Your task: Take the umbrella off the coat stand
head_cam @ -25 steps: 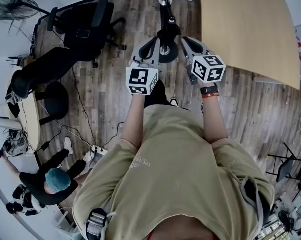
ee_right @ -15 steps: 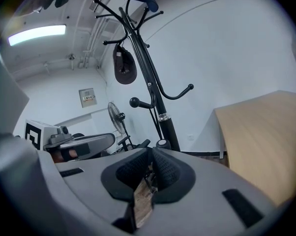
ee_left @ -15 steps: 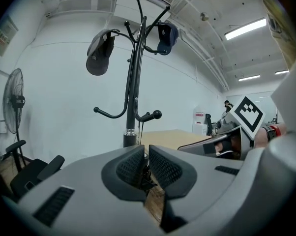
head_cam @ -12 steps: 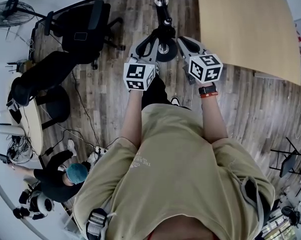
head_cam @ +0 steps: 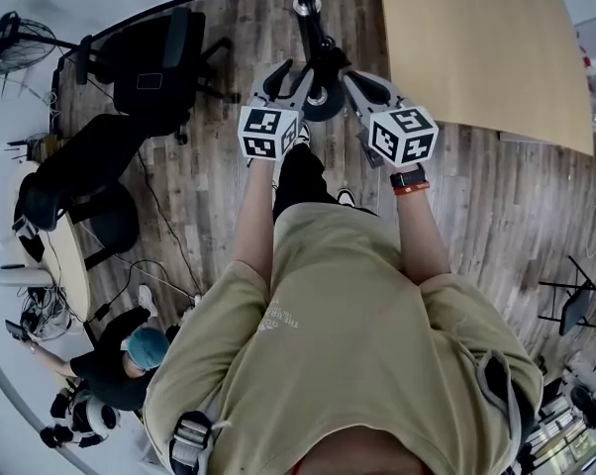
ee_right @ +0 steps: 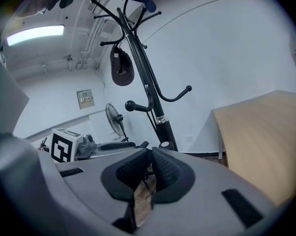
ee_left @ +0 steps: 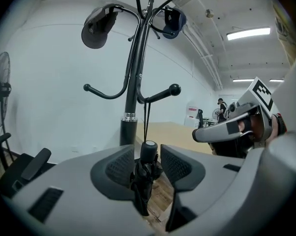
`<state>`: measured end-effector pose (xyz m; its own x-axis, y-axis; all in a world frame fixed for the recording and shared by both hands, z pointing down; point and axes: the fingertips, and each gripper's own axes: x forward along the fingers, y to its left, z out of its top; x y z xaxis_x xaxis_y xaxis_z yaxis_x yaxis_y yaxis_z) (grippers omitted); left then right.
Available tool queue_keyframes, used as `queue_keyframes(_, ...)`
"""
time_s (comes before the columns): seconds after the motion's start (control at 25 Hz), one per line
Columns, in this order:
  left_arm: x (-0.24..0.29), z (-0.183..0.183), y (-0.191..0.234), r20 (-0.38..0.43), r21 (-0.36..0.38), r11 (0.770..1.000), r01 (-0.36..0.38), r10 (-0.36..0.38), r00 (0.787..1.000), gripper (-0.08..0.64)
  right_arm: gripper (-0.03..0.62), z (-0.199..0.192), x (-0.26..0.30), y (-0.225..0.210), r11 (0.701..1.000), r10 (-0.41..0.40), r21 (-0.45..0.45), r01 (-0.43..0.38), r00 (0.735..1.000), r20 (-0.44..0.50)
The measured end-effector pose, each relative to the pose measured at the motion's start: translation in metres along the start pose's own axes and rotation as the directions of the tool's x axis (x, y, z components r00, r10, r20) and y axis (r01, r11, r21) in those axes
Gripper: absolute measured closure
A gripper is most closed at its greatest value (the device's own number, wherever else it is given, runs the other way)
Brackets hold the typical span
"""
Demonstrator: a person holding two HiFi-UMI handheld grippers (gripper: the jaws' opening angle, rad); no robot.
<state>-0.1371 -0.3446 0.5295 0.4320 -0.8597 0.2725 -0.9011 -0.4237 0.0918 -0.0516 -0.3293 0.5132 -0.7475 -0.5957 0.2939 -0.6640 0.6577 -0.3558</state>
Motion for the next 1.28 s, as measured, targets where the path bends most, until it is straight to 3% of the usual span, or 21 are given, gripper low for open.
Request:
queue_keyframes(0.64,0.064,-0.028,-0.004,-0.082,-0.006,0.993,0.121,-0.122,0.989,0.282,0.554,0.023,-0.013,-0.017,0.999,-0.037,0.026,0.036,0.998,0.051)
queue_keyframes(0.88,0.087,-0.027,-0.006,-0.094,0.029,0.993,0.113,-0.11,0.99,0.286,0.554,0.025,-0.019,-0.026,0.998,-0.053,0.03,0.052,0.997,0.057)
queue_keyframes(0.92,0.089,-0.027,-0.006,-0.091,0.041,0.993,0.109,-0.105,0.99,0.367,0.554,0.025,-0.019,-0.028,0.998,-0.056,0.033,0.055,0.997,0.056)
queue_keyframes(1.28,0.078,-0.016,-0.017,-0.071,0.086,0.983,0.163,-0.158,0.985,0.374,0.555,0.023,-0.021,-0.032,0.997,-0.059,0.053,0.055,0.996,0.063)
